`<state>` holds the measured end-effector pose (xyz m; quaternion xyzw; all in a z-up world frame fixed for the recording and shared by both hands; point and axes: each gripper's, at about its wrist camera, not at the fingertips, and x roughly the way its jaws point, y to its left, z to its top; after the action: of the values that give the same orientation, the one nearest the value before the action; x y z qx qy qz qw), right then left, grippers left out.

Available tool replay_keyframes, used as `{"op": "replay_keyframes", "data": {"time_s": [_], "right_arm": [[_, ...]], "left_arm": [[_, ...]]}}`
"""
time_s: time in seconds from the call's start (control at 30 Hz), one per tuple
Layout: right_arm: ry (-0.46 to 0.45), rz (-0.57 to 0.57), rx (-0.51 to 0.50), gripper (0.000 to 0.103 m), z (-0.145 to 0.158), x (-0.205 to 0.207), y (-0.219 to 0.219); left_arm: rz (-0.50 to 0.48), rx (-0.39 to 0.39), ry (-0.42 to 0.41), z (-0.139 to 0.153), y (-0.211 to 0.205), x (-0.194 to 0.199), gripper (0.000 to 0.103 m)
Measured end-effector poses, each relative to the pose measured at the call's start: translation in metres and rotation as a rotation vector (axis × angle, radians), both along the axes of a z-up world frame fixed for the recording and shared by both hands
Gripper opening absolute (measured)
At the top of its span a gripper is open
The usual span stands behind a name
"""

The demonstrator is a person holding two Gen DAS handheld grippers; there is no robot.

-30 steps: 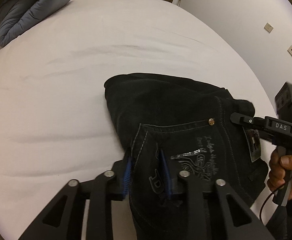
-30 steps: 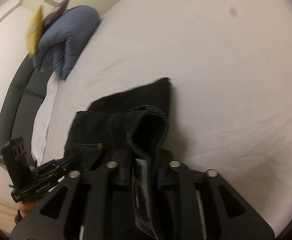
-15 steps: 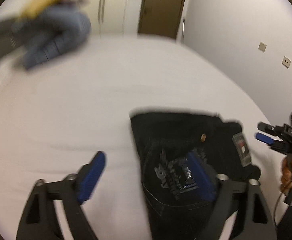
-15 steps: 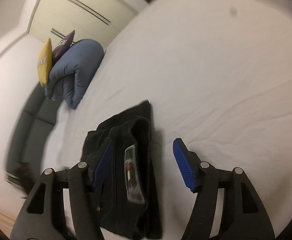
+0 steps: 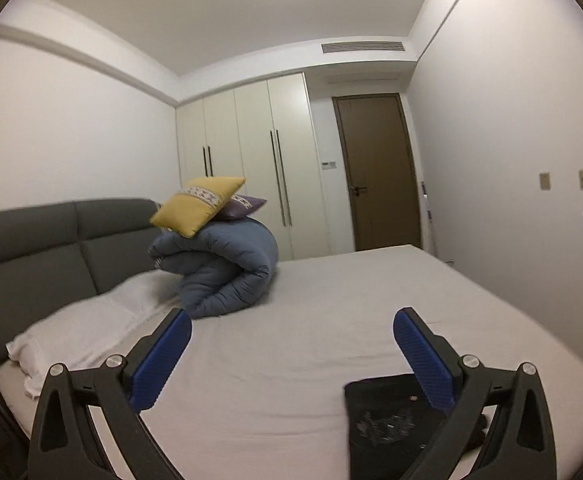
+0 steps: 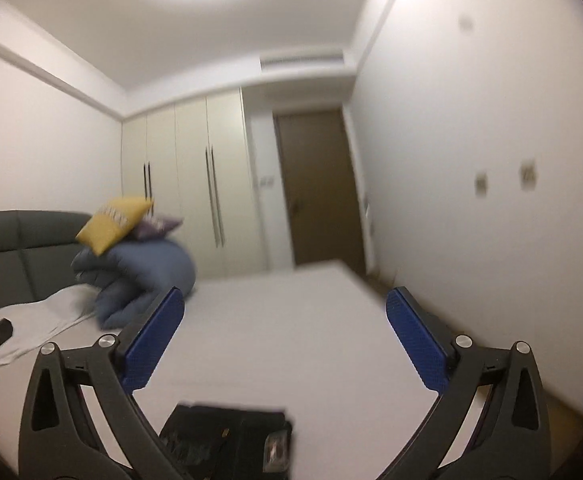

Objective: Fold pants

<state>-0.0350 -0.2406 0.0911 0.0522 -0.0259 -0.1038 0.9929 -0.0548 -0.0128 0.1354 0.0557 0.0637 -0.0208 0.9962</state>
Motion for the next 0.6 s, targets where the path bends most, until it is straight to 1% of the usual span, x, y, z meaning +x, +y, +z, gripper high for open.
{"op": "replay_keyframes", "data": {"time_s": [0.07, 0.13, 0.17, 0.23, 0.3, 0.4, 0.47, 0.57, 0.6], "right_arm": [[-0.013, 0.007, -0.01, 0.103, 0.021, -0.018, 0.009], [0.003, 0.053, -0.006, 0.103, 0.038, -0.035, 0.015], [0.016, 0.069, 0.004, 0.103, 0.043, -0.041, 0.017], [0.069, 0.088, 0.03, 0.103, 0.051, -0.052, 0.025], [0.137, 0.086, 0.053, 0.103, 0.054, -0.056, 0.032], [0.221, 0.098, 0.089, 0.103, 0.049, -0.065, 0.042], [0.269, 0.076, 0.116, 0.103, 0.04, -0.065, 0.049], [0.37, 0.064, 0.139, 0.103, 0.018, -0.049, 0.051], [0.415, 0.042, 0.136, 0.103, 0.008, -0.052, 0.047]], "left_arm": [[0.014, -0.034, 0.019, 0.013, 0.009, -0.013, 0.103], [0.053, -0.064, 0.08, 0.023, 0.014, -0.022, 0.103], [0.049, -0.075, 0.113, 0.023, 0.016, -0.025, 0.103], [0.03, -0.095, 0.159, 0.022, 0.018, -0.032, 0.103], [0.022, -0.094, 0.207, 0.013, 0.014, -0.032, 0.103], [-0.003, -0.07, 0.288, -0.013, 0.005, -0.025, 0.103], [-0.015, -0.077, 0.361, -0.029, 0.001, -0.018, 0.103], [-0.027, -0.094, 0.433, -0.055, -0.003, -0.01, 0.103], [-0.029, -0.098, 0.459, -0.064, -0.004, -0.006, 0.103]]}}
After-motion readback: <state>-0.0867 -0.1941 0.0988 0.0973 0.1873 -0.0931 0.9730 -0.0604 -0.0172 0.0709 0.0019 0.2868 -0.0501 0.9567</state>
